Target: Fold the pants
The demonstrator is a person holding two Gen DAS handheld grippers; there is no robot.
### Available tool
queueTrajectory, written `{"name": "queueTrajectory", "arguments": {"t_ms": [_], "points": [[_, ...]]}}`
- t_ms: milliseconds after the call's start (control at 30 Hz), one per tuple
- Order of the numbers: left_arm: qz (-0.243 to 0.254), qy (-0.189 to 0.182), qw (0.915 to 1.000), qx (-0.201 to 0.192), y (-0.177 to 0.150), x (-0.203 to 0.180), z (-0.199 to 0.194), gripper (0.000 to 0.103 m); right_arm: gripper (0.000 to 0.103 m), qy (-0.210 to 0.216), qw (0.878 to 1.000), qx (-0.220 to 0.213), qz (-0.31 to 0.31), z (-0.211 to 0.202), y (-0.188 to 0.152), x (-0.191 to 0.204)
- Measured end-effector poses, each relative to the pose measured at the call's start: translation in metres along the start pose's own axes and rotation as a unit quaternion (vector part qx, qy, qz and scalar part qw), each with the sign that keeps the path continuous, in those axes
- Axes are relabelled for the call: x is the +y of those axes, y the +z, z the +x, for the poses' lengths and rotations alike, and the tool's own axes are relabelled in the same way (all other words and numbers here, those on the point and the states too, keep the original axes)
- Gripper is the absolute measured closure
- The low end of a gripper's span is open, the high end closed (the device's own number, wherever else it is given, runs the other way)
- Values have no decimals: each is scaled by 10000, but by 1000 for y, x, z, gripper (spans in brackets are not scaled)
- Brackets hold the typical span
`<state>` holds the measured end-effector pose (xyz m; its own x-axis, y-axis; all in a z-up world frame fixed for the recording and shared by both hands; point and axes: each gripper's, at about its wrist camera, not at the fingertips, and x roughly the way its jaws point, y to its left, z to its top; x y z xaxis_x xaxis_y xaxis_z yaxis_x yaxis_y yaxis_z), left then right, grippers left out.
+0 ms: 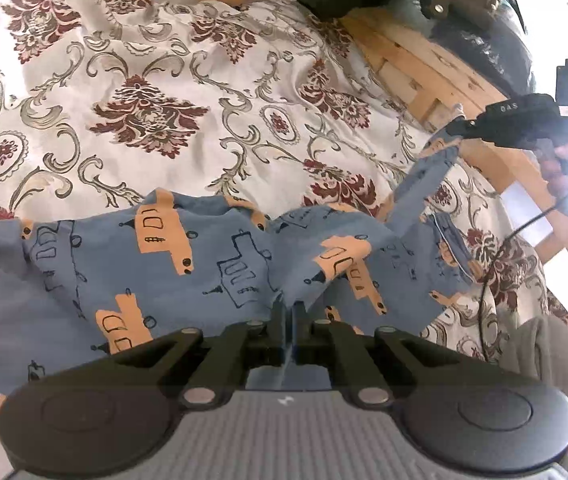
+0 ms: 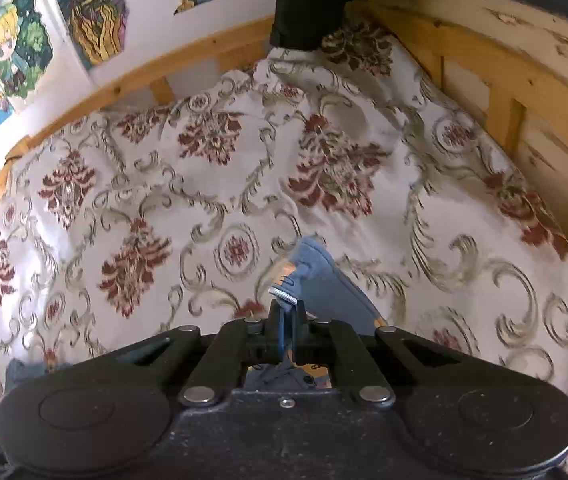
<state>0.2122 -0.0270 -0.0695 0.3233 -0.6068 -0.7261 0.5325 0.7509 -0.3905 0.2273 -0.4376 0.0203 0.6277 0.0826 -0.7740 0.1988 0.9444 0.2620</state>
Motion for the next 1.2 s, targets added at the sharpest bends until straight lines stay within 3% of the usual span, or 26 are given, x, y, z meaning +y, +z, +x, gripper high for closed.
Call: {"name": "queueTrajectory", "arguments": {"t_ms": [200, 433, 500, 633, 767, 800, 833, 867, 900, 933, 1033, 1200], "points": [[-96, -246, 9997, 7, 7, 4, 2, 100, 101, -64, 9995, 201, 237, 4, -7, -12], [-178, -588, 9981, -19, 12, 7, -4, 100, 101, -44, 9987, -501, -51, -43, -11, -2], [-8, -550, 9983, 191, 10, 3, 2, 100, 101, -184, 9991, -377, -88, -49, -25, -10], [78, -378, 9953, 888, 0, -3, 34, 98, 100, -531, 9979, 356, 123, -29, -68, -44], [410, -80, 9930, 1104, -11, -12, 48, 96, 96, -662, 9933, 888, 317, -4, -104, -70], [437, -97, 9930, 1097, -14, -13, 47, 94, 93, -649, 9928, 935, 374, -1, -110, -75], [433, -109, 9936, 1042, -16, -15, 44, 85, 81, -655, 9927, 934, 402, -2, -113, -79], [426, -116, 9942, 977, -18, -16, 40, 76, 75, -652, 9930, 913, 361, -4, -114, -81], [407, -143, 9953, 870, -20, -18, 34, 53, 70, -627, 9940, 846, 284, -8, -115, -83], [394, -142, 9963, 748, -22, -22, 29, 38, 57, -583, 9951, 767, 214, -14, -116, -85], [572, -86, 9971, 501, -28, -37, 17, 31, 29, -400, 9977, 533, -106, -32, -117, -87], [896, -33, 9953, 369, -4, -67, 30, 21, 24, -309, 9940, 256, -1017, -47, -122, -88]]}}
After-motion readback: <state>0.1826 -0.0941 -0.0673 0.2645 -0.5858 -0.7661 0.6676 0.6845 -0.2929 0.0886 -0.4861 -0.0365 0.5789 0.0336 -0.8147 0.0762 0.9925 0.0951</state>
